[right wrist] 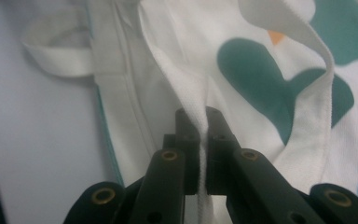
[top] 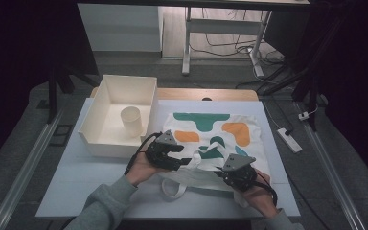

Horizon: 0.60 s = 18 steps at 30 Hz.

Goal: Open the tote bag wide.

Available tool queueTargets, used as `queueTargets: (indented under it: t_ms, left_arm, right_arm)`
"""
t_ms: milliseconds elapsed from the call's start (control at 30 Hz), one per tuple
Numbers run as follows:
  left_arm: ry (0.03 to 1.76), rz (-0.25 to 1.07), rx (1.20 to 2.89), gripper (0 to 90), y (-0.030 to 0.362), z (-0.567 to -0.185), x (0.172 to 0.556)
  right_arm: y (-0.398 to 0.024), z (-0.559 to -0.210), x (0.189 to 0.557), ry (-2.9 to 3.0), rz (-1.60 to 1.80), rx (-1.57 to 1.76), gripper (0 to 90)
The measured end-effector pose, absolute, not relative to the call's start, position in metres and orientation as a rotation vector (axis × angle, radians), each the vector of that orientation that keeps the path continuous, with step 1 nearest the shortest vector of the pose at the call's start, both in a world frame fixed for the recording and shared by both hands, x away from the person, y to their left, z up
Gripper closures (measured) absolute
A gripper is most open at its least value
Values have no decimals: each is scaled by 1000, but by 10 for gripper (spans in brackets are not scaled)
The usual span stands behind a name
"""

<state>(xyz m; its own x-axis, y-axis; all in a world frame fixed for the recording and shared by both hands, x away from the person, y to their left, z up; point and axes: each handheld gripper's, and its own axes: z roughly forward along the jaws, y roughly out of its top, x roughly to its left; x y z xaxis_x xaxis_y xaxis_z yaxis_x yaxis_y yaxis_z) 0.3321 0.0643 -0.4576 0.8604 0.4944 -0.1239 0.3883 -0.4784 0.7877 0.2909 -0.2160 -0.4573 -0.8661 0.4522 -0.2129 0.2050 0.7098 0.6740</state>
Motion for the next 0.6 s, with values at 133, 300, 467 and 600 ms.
queueTargets:
  t_ms: [133, 300, 467, 600]
  left_arm:
    - [636, 163, 2106, 432, 67, -453, 330]
    - [633, 167, 2084, 434, 70, -447, 330]
    - [639, 181, 2064, 434, 74, -443, 330]
    - [647, 194, 2050, 435, 76, -442, 330]
  right_arm:
    - [-213, -442, 283, 2553, 1012, 480, 866]
    - [-209, -419, 274, 2530, 1114, 431, 867]
    - [-210, -412, 290, 2471, 1121, 506, 866]
    - [-217, -418, 314, 2441, 1114, 597, 866]
